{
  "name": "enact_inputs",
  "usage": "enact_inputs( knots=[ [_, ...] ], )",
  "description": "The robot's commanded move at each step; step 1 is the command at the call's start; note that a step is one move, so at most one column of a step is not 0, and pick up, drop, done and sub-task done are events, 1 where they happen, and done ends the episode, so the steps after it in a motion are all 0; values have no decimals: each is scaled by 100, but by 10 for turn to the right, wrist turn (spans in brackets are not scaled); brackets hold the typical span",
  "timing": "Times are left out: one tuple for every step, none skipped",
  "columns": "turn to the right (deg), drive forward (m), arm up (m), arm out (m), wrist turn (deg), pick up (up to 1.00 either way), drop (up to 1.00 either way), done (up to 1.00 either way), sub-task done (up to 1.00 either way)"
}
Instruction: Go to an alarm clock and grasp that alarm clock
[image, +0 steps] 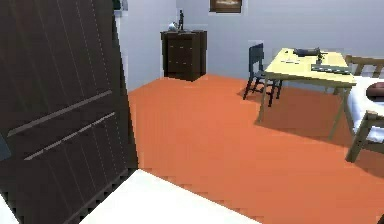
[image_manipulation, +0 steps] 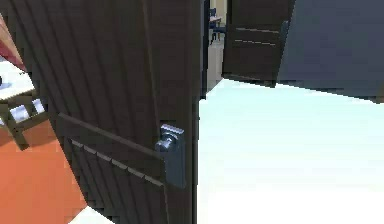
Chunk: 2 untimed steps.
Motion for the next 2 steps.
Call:
enact_inputs(
  knots=[
    [270, 0, 0, 0, 0, 0, 0, 0, 0],
    [0, 100, 0, 0, 0, 0, 0, 0, 0]
  ],
)
